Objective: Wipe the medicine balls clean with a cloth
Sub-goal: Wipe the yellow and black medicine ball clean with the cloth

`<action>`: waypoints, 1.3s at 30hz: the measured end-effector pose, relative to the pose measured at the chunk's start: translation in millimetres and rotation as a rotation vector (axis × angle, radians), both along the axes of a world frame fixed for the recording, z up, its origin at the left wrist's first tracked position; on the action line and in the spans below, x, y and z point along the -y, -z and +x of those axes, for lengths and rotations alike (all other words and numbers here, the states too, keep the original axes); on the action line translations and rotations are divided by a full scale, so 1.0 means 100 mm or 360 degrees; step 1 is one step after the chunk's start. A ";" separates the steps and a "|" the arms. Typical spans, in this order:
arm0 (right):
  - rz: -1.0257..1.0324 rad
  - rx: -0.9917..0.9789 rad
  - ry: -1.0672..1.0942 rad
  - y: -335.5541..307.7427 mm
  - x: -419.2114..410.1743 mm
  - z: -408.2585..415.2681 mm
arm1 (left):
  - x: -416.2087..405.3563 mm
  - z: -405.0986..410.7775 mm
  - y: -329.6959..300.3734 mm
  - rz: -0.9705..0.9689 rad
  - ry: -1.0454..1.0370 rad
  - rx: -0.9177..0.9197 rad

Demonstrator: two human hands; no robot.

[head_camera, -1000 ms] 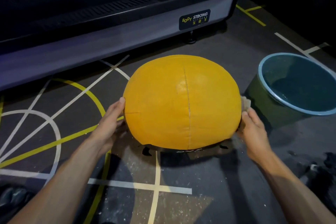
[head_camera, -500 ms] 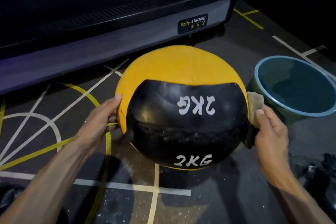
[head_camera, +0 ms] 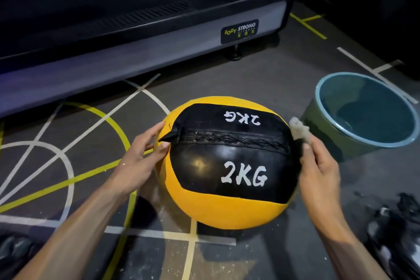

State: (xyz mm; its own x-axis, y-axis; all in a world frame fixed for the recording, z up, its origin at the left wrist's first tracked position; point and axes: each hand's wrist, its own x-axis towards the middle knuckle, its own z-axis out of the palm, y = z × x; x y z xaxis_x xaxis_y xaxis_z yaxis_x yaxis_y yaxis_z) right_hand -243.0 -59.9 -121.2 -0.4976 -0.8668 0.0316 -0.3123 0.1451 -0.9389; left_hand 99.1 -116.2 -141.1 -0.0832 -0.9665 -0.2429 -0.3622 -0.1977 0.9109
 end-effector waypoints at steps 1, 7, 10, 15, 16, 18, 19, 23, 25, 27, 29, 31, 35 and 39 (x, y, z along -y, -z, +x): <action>-0.0012 -0.0076 -0.0057 -0.04 0.00 0.02 | 0.00 0.00 0.01 -0.0019 0.0014 0.0027; -0.0444 -0.1260 -0.0824 -0.04 -0.30 0.49 | 0.01 -0.06 -0.01 -0.0065 0.0016 0.0072; -0.0540 -0.1422 -0.1023 0.06 -0.41 0.41 | 0.00 -0.02 -0.03 -0.0049 0.0058 0.0053; -0.0026 -0.0991 -0.0536 -0.12 0.02 0.18 | 0.00 0.01 -0.01 -0.0013 0.0120 0.0142; 0.0161 -0.0942 -0.0403 -0.15 0.21 0.08 | 0.00 -0.01 -0.02 -0.0019 0.0104 0.0139; 0.0497 -0.0782 -0.0223 -0.26 0.51 -0.08 | -0.02 -0.03 -0.02 -0.0038 0.0083 0.0137; 0.0548 -0.0728 -0.0222 -0.33 0.57 -0.07 | -0.03 -0.03 -0.02 -0.0039 0.0077 0.0137; -0.0055 -0.0904 -0.0858 -0.47 0.14 0.69 | -0.05 -0.03 0.00 -0.0053 0.0069 0.0117; -0.0205 -0.1070 -0.1176 -0.43 -0.02 0.84 | -0.08 0.01 0.01 -0.0058 0.0097 0.0120; -0.0118 -0.1055 -0.0961 -0.35 0.21 0.55 | -0.12 0.06 0.02 -0.0046 0.0099 0.0136; 0.0226 -0.1043 -0.0537 -0.32 0.49 0.16 | -0.12 0.07 0.04 -0.0054 0.0113 0.0120; 0.0443 -0.1016 -0.0398 -0.37 0.61 0.04 | -0.09 0.01 0.03 -0.0066 0.0100 0.0118; -0.0087 -0.0943 -0.0898 -0.47 0.46 0.88 | -0.02 -0.14 -0.03 -0.0110 0.0118 0.0090; -0.0160 -0.1173 -0.1394 -0.49 0.50 1.17 | -0.06 -0.09 0.01 -0.0141 0.0114 0.0138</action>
State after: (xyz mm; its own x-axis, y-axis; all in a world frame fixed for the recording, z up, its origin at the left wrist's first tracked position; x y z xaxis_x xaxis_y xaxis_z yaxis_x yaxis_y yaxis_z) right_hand -125.6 -109.7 -72.1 0.4428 -0.8834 0.1534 -0.7473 -0.4582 -0.4812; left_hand 89.7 -110.0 -141.8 -0.1354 -0.9767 -0.1662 -0.4507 -0.0887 0.8883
